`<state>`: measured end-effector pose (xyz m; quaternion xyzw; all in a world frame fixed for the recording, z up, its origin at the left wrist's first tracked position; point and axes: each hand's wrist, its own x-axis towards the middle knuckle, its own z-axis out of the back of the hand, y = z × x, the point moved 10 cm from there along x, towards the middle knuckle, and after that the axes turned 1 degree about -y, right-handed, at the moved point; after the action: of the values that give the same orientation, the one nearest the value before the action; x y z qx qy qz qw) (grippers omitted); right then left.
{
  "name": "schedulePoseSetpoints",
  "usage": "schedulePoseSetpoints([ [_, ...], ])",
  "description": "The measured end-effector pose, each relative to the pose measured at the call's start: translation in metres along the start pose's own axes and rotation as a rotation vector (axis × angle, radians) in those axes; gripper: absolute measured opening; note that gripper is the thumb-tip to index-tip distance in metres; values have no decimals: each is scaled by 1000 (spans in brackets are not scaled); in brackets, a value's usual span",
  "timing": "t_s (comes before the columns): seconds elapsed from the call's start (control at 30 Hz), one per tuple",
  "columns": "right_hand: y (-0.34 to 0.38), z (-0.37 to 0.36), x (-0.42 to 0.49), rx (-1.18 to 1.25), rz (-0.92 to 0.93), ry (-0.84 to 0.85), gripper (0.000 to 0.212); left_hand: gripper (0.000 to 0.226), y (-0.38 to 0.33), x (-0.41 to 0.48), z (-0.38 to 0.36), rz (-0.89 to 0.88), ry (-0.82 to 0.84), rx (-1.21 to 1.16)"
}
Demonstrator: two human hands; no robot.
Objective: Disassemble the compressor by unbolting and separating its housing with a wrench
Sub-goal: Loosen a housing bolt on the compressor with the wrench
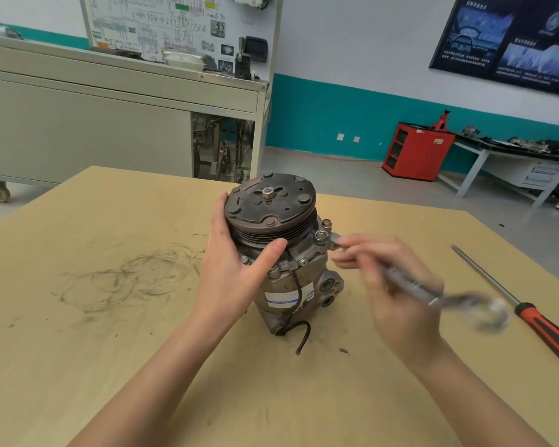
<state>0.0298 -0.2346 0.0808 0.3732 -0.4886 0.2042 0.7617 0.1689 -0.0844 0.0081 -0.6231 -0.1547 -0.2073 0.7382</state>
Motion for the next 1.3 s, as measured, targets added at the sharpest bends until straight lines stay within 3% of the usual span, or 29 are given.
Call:
schedulePoseSetpoints([
  [0.07,-51,4,11,478,-394,-83,21,102,0,0,0,4,-1,1],
  [0.13,-90,-9,25,723,-671,-28,23,103,0,0,1,6,-3,2],
  [0.23,-118,-42,49,800,-870,178,23,103,1,-1,-1,11,9,-6],
  [0.33,-122,-74,61,782,-927,356,21,105,1,-1,-1,14,8,-1],
  [0.43,-117,-72,71,659,-880,450,24,104,1,0,-1,13,9,-8],
  [0.5,-110,-52,78,583,-814,363,27,102,1,-1,-2,12,12,-8],
  [0.6,-76,-12,78,359,-567,147,32,103,1,0,-1,13,12,-8],
  [0.7,-26,5,59,174,-233,57,27,104,1,1,0,8,5,-10],
  [0.8,8,1,34,-112,49,100,33,105,2,1,0,13,3,-19],
  [0.9,24,-9,13,-307,213,153,46,105,1,0,0,12,0,-10],
  [1.07,44,-17,-9,-550,453,133,42,105,1,0,-1,11,2,2],
  [1.17,34,-11,-8,-427,378,113,38,105,1,0,1,9,-6,5],
  [1.3,-43,2,16,407,-295,15,13,104,3,0,0,18,-3,-4],
])
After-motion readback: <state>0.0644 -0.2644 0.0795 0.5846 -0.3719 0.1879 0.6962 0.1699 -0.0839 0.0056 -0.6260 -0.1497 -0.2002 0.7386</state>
